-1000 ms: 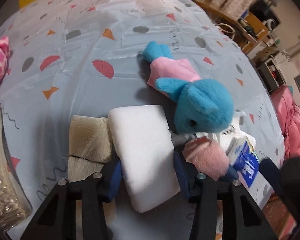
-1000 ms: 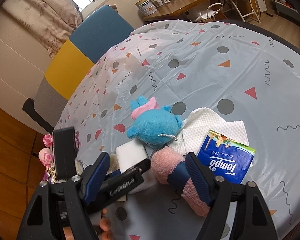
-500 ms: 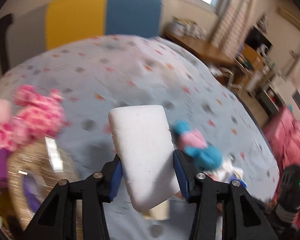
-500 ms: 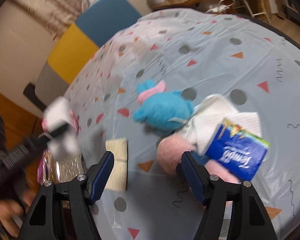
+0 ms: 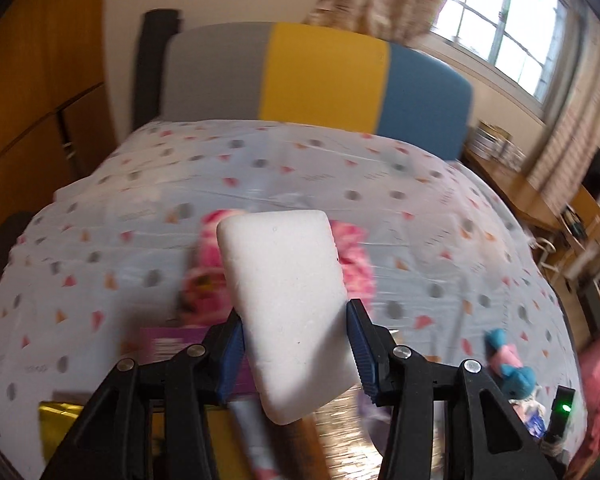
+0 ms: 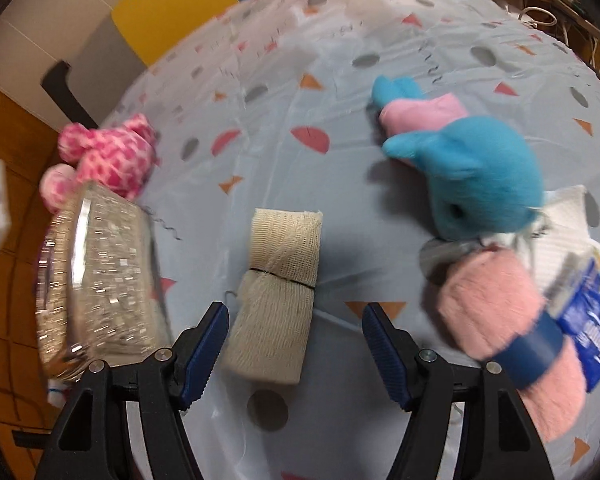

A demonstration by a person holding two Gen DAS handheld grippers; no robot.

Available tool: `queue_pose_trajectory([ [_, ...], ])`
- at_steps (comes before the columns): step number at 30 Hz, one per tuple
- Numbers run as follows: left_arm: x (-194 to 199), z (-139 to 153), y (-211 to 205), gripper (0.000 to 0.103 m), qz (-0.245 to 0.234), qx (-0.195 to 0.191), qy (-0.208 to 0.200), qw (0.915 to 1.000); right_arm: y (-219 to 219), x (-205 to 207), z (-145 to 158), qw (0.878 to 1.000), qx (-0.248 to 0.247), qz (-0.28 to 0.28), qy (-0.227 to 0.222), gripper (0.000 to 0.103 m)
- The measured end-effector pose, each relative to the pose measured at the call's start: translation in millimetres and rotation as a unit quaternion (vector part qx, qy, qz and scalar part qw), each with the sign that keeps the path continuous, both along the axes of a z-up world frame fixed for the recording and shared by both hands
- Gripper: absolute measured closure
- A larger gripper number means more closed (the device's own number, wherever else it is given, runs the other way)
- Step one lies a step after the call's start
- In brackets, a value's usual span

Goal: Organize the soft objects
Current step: 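Carry the white pad over the tray with the left tool while the right tool grasps the mesh roll, then lower the white pad into the gold tray and open the left tool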

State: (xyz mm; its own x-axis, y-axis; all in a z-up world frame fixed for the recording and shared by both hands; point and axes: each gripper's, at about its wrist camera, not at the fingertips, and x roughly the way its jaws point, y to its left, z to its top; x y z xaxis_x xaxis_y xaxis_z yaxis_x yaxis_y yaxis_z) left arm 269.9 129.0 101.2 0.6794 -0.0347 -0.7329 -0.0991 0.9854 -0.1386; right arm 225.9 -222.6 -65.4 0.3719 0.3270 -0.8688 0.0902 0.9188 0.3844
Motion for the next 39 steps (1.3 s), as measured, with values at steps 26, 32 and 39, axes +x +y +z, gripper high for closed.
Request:
queue_pose_trajectory([
  [26, -252.2, -82.9, 142.7, 0.054, 0.109, -0.032, 0.038, 0.9928, 41.0, 6.2, -18.1, 0.980, -0.171, 0.072, -0.068, 0.058],
  [32, -293.5, -115.3, 145.2, 0.053, 0.101, -0.046, 0.072, 0.9912, 43.1, 2.5, -19.3, 0.978, -0.179, 0.077, -0.079, 0.057],
  [39, -300.0, -146.1, 151.7, 0.046, 0.131, -0.038, 0.103, 0.9853, 43.8, -0.7, -19.7, 0.975, -0.188, 0.081, -0.088, 0.057],
])
